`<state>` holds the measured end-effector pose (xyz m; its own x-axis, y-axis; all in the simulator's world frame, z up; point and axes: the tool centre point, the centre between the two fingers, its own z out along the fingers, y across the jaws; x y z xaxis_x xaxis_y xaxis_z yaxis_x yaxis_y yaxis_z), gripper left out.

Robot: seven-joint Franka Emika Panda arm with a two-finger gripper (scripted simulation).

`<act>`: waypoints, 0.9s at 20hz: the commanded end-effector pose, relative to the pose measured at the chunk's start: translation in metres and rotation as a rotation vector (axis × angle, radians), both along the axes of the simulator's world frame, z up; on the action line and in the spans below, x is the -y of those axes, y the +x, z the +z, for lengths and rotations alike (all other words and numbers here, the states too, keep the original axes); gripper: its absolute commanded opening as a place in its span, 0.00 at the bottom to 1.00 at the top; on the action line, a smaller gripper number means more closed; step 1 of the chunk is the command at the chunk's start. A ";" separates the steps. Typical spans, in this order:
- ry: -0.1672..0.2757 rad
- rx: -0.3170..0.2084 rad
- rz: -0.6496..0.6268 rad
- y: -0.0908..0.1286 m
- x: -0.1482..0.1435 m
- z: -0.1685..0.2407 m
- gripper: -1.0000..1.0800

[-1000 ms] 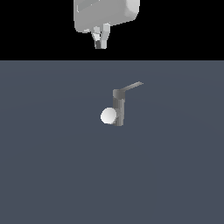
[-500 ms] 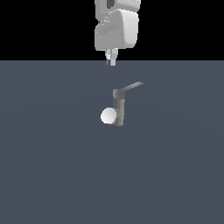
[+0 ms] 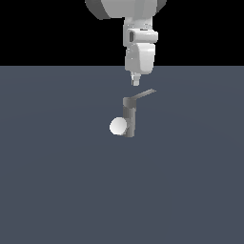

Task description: Turn on the faucet by rotating a designated handle.

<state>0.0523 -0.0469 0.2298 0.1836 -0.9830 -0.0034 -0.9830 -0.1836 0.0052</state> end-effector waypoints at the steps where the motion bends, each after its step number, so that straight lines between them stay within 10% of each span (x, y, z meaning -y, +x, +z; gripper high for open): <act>1: -0.003 0.002 -0.075 0.012 0.015 -0.012 0.00; 18: -0.004 0.005 -0.310 0.039 0.067 -0.048 0.00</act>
<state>0.0912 -0.1141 0.1818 -0.1223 -0.9925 0.0008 -0.9925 0.1223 0.0008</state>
